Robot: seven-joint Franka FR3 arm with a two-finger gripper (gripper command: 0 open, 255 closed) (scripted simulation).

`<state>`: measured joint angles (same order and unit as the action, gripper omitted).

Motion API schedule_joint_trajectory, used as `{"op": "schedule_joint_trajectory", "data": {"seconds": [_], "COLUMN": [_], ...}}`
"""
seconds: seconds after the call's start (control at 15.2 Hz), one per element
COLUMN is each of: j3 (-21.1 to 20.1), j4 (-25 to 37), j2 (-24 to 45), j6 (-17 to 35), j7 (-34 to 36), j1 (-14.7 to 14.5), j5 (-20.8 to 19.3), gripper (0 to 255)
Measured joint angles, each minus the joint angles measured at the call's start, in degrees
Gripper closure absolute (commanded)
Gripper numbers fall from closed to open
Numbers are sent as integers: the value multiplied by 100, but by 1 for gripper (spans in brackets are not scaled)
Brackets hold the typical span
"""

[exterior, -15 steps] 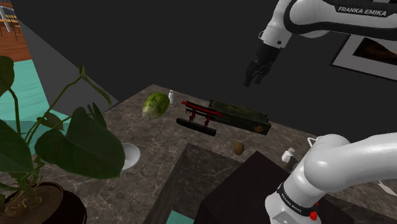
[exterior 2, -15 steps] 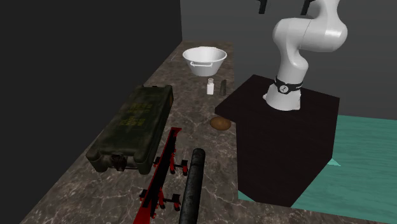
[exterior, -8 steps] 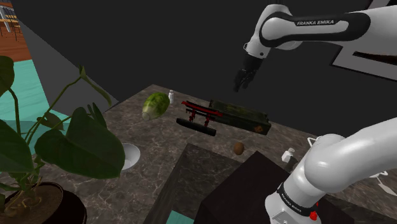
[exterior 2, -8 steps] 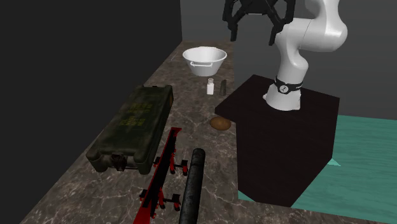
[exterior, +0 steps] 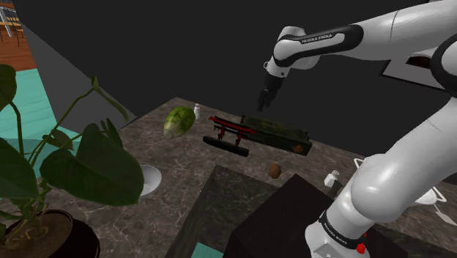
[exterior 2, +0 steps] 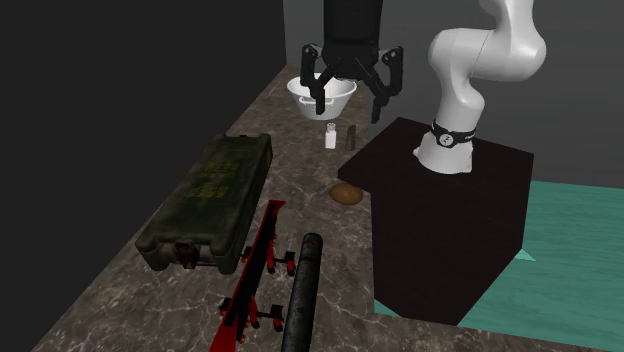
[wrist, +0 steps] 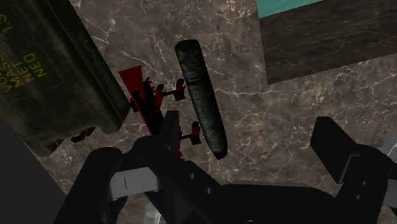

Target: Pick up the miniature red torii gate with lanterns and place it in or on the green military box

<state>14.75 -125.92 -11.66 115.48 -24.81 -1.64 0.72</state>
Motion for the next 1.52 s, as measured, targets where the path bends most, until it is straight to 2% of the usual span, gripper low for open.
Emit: {"op": "schedule_joint_trajectory", "data": {"seconds": [0.2,0.46,0.79,1.32,1.52], "j3": [131,165,115,-151,-197], "j4": [259,935,1818,3779,4039], "j2": [634,1612,2838,4752,5052], "j6": [278,440,606,352,367], "j7": [-476,-1011,-1708,-2444,-2527], "j1": [-3,1,173,546,601], "j5": [166,468,825,1107,1136], "gripper": [0,0,0,0,0]}}
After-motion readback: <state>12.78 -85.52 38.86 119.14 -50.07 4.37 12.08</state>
